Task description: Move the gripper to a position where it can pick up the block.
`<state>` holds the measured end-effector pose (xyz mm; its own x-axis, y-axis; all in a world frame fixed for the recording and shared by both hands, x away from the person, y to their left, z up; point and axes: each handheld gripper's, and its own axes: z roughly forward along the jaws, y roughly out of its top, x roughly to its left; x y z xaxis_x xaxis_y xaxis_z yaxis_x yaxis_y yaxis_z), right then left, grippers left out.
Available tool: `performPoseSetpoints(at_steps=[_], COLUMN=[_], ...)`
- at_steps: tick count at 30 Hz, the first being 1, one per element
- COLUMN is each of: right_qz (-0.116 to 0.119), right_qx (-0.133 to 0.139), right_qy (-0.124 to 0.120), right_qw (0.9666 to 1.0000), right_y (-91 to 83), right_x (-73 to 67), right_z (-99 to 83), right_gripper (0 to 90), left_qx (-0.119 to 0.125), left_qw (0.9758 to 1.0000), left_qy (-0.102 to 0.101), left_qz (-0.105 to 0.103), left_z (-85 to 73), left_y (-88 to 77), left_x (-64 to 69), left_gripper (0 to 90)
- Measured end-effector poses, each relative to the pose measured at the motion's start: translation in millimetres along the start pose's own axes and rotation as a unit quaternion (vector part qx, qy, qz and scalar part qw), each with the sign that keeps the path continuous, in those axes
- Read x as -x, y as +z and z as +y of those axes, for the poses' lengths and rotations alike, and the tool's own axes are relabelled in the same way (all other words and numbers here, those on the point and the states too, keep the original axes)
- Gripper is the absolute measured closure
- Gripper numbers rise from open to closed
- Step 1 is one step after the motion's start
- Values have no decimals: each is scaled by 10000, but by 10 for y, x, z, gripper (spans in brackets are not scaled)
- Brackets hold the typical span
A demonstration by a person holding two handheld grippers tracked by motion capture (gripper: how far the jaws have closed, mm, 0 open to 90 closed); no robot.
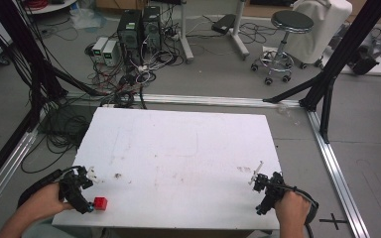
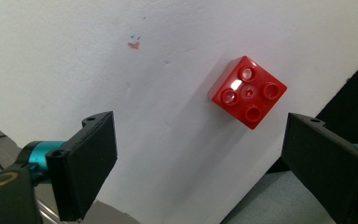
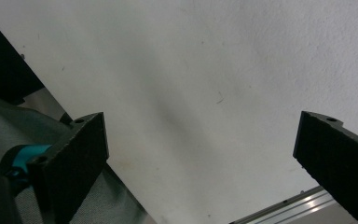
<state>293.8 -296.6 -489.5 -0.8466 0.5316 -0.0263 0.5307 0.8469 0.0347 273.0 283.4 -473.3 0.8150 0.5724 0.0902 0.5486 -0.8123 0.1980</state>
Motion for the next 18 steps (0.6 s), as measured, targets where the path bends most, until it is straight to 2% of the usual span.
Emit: performPoseSetpoints(at_steps=[10,12,14,18], right_qz=[-12,10,11,29], right_qx=[72,77,92,86], right_qy=[30,19,10,3], right_qw=[10000,10000,10000,10000], right_y=[-18,-16,-5,1], right_x=[-3,-4,-2,-2], right_z=[-9,-4,-3,-2], right_gripper=[23,23,23,23], left_qx=[-31,-2,-40,-42], left_qw=[10000,10000,10000,10000], left_qy=[14,-52,28,30], left_qz=[11,12,3,12], left_z=[1,-1,1,7], left_y=[-21,-17,-16,-3], left_x=[2,9,-4,-4], left_gripper=[108,108,108,108])
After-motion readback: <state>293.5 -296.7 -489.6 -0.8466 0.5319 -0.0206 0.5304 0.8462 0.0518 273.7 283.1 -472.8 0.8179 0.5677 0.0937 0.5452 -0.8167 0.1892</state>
